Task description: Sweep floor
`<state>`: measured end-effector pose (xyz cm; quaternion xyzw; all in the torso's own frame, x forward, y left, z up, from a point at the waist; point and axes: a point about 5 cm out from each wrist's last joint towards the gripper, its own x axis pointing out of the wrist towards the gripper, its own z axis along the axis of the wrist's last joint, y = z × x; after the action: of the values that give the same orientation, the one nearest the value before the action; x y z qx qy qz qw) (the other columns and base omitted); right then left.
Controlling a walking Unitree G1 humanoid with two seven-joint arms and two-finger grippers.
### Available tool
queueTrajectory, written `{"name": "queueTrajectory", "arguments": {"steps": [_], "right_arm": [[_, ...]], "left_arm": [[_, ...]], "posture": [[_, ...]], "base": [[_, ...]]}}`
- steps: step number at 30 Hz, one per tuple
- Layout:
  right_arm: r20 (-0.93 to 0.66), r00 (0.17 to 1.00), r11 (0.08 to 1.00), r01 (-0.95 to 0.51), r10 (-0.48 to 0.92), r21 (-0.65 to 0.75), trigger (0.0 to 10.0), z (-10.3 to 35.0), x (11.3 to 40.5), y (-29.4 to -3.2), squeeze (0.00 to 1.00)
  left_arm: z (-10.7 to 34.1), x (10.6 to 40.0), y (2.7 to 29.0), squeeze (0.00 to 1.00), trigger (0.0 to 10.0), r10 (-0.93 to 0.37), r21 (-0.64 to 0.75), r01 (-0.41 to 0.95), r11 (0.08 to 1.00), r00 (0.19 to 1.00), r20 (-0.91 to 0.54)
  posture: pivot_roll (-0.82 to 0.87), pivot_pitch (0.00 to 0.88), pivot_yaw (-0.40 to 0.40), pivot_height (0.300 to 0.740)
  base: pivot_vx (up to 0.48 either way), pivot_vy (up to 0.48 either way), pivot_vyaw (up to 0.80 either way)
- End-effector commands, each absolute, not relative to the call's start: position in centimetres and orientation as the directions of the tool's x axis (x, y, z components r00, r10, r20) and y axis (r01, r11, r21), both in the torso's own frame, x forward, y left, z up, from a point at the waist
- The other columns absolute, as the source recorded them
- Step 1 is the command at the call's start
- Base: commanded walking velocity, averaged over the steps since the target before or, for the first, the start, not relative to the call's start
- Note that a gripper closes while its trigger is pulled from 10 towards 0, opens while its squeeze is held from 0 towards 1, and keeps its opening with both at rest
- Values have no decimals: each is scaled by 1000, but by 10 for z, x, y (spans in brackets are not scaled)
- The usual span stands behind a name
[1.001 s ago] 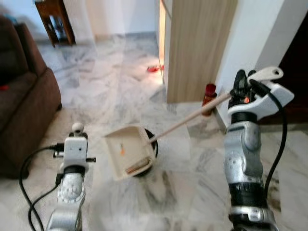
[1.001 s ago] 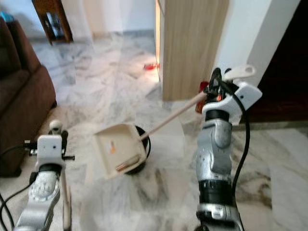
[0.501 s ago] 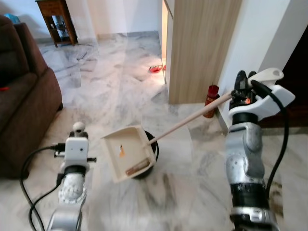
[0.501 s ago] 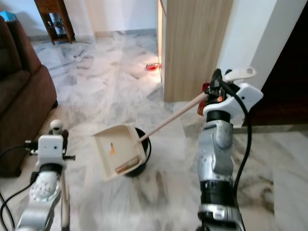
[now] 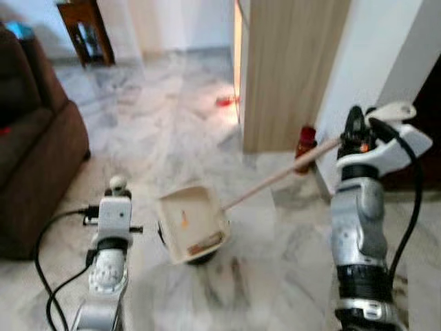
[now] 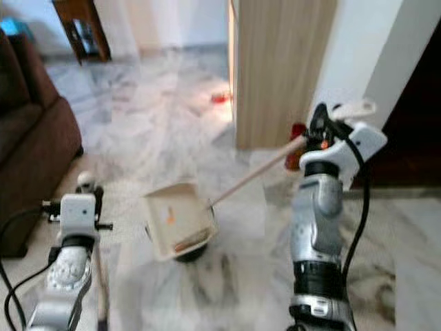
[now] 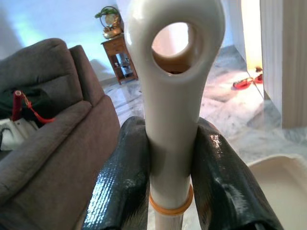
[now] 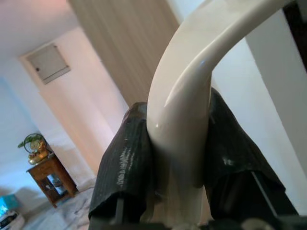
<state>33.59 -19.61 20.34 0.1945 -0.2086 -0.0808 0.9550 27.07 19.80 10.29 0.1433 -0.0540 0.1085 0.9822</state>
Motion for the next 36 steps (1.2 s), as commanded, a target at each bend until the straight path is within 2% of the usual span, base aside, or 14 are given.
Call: {"name": "queueTrajectory", "arguments": {"steps": [1, 7, 12, 23, 31, 36], "right_arm": [[439, 871, 903, 10, -219, 430, 10000, 223, 336, -186, 0], [442, 872, 907, 3, -208, 421, 10000, 224, 336, -185, 0], [441, 874, 909, 1, -203, 417, 10000, 223, 337, -184, 0], [445, 874, 910, -7, -196, 415, 10000, 224, 336, -184, 0], [448, 875, 909, -23, -182, 415, 10000, 224, 336, -181, 0], [447, 876, 907, -27, -180, 420, 10000, 224, 337, -181, 0]], "left_arm": [[113, 273, 203, 0, 10000, 203, 287, -251, 925, 961, 186], [113, 273, 204, 0, 10000, 208, 286, -256, 923, 960, 187], [114, 273, 204, 0, 10000, 208, 286, -256, 923, 960, 188], [114, 274, 204, 0, 10000, 204, 287, -253, 924, 960, 190], [114, 274, 204, 0, 10000, 205, 287, -255, 924, 960, 191], [115, 274, 203, 0, 10000, 206, 286, -255, 924, 959, 192]], "posture": [[35, 0, 29, 740], [36, 0, 27, 740], [36, 0, 27, 740], [38, 0, 27, 740], [40, 0, 26, 740], [40, 0, 24, 740]], "base": [[266, 0, 0], [322, 0, 0], [333, 0, 562], [316, 0, 0], [323, 0, 720], [336, 0, 0]]}}
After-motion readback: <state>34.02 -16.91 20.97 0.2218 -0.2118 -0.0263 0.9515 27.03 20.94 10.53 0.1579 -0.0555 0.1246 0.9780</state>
